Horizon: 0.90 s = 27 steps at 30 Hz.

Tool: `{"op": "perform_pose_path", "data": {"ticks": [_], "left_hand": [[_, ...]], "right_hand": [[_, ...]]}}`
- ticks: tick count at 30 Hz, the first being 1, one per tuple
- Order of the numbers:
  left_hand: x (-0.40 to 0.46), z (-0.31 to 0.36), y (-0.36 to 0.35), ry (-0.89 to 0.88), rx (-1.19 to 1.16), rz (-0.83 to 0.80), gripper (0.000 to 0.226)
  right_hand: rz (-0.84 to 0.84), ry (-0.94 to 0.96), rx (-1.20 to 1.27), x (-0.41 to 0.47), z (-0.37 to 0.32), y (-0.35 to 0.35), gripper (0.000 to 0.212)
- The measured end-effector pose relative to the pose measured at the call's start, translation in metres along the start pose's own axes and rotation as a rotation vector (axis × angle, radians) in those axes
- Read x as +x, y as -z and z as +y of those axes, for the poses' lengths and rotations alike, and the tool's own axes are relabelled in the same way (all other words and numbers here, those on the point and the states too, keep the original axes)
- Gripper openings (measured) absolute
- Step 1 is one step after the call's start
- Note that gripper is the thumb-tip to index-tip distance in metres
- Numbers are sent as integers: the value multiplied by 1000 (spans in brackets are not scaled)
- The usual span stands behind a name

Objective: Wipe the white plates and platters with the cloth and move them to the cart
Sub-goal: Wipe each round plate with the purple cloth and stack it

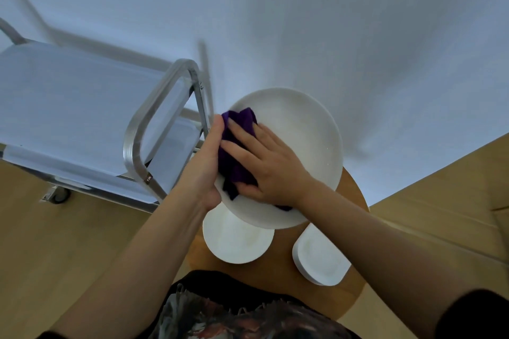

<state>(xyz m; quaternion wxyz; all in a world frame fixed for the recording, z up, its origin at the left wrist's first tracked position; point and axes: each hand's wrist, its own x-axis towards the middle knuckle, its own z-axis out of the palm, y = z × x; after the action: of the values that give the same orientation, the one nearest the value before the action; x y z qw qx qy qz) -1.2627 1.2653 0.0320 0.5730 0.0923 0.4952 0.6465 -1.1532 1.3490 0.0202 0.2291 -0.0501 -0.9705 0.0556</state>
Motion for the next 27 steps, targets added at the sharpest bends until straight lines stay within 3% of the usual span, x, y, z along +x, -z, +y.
{"op": "perform_pose_path", "data": {"ticks": [3, 6, 9, 12, 15, 18, 22, 27], "left_hand": [[-3, 12, -6, -66, -50, -78, 58], [-7, 19, -4, -94, -91, -138, 55], [-6, 22, 1, -124, -26, 51, 59], [-7, 26, -1, -202, 7, 179, 45], [-5, 27, -8, -212, -49, 142, 66], [1, 24, -16, -154, -100, 54, 90], [4, 24, -23, -156, -301, 84, 68], [7, 39, -15, -164, -215, 183, 62]], "right_hand": [[63, 64, -101, 11, 16, 10, 53], [158, -34, -211, 18, 41, 27, 57], [211, -244, -280, 12, 55, 37, 60], [215, -519, -293, -2, 38, 30, 65], [211, -830, -245, -11, 7, 15, 69], [255, -965, -94, -7, -27, 1, 70], [269, -878, 81, 1, -56, -6, 72], [175, -421, 155, -16, -41, 4, 71]]}}
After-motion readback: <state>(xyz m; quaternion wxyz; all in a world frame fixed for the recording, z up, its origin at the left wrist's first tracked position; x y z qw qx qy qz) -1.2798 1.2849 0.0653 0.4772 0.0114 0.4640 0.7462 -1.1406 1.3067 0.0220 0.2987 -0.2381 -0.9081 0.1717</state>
